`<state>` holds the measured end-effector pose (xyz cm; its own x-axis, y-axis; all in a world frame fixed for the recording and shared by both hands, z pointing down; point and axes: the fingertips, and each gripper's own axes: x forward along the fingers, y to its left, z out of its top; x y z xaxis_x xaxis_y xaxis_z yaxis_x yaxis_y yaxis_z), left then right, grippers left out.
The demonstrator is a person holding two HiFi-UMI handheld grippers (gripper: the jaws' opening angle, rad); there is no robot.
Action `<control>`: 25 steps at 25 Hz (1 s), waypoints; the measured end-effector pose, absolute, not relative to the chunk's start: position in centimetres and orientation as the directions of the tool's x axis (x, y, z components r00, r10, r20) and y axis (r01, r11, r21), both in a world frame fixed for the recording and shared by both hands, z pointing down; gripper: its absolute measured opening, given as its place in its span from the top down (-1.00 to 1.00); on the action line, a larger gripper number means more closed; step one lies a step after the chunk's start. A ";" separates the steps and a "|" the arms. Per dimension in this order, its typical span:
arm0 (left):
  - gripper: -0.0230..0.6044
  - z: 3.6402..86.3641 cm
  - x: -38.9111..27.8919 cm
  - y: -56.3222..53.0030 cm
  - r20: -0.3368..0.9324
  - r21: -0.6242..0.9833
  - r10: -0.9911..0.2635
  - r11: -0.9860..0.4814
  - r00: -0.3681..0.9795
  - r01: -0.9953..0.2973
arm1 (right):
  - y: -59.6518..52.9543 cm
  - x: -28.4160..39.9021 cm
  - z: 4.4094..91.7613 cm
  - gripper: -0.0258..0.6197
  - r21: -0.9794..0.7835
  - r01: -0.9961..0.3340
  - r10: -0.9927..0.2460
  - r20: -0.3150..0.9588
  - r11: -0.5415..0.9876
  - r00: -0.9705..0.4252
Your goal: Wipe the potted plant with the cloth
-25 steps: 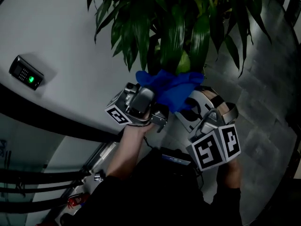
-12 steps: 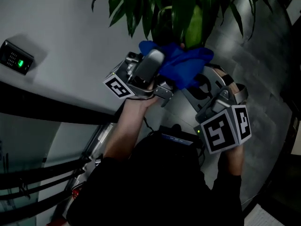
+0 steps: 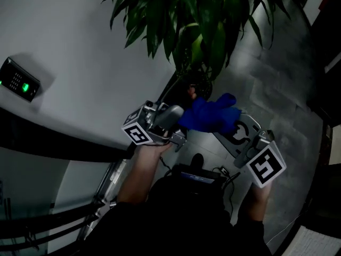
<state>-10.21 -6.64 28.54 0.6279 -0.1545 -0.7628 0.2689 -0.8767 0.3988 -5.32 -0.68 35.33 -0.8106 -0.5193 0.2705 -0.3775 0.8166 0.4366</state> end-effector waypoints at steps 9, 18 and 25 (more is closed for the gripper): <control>-0.49 30.9 -12.1 -2.4 -0.677 0.401 -0.153 -0.897 0.720 0.187 | 1.3 1.4 30.6 0.68 -0.153 -0.523 -0.540 -0.366 0.839 -0.758; -0.27 29.0 -13.2 0.1 -0.673 0.321 -0.159 -0.943 0.722 0.092 | 2.3 1.2 28.5 0.68 -0.124 -0.329 -0.347 -0.476 0.936 -0.808; -0.24 28.5 -6.8 0.8 -0.651 0.321 -0.184 -0.946 0.736 0.048 | 3.2 6.7 28.0 0.68 -0.097 -0.267 -0.281 -0.460 0.959 -0.842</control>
